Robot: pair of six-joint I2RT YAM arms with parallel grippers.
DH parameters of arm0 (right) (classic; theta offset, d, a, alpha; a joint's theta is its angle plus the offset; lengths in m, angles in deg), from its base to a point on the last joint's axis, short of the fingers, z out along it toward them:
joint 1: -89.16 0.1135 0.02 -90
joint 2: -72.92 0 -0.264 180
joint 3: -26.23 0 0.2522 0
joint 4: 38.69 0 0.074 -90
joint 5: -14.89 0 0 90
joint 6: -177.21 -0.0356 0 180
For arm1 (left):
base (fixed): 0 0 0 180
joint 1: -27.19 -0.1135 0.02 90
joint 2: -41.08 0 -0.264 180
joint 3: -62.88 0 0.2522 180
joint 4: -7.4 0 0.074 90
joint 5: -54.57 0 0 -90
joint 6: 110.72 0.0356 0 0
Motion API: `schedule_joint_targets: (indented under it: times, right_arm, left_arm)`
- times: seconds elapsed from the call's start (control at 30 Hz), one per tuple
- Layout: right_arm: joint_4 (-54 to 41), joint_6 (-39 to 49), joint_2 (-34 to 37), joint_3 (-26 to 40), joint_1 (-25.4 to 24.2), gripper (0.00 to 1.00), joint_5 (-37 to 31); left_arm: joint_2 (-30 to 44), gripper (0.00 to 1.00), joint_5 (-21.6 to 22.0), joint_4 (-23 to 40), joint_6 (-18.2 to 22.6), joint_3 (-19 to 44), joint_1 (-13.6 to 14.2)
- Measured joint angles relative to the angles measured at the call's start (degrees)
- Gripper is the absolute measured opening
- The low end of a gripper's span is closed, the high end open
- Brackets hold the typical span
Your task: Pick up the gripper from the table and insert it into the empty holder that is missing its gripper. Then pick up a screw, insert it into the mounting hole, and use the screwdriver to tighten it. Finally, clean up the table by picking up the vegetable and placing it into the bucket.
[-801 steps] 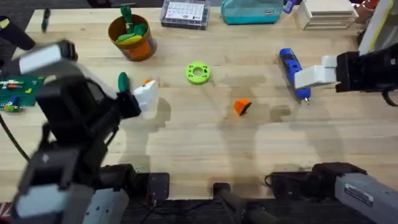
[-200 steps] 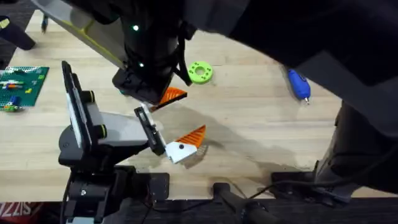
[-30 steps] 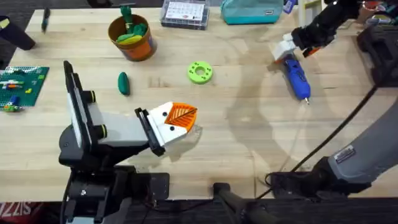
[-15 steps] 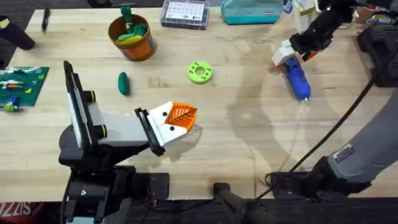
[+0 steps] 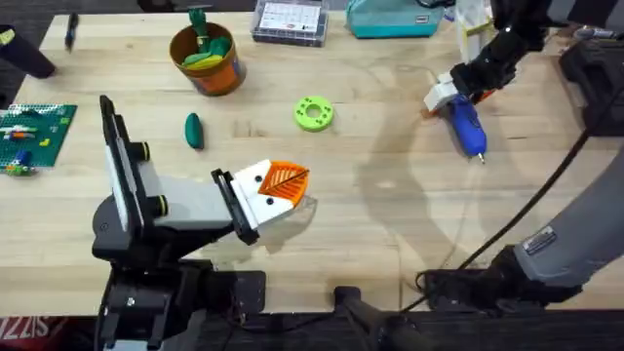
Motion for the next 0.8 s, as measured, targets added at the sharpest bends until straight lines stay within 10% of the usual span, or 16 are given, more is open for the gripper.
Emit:
schedule_joint_targets:
  times: [0.4,0.67,0.8]
  right_arm:
    - [2.5,-0.38,-0.07,-0.42,-0.11,0.866,-0.04]
    - [2.22,0.0,0.06,-0.48,-0.33,0.038,-0.65]
    - [2.06,-0.26,0.07,-0.52,-0.33,0.019,-0.67]
  left_arm:
    - [0.0,0.019,0.0,0.0,0.0,0.0,0.0]
    - [0.0,0.019,0.0,0.0,0.0,0.0,0.0]
    - [0.0,0.019,0.0,0.0,0.0,0.0,0.0]
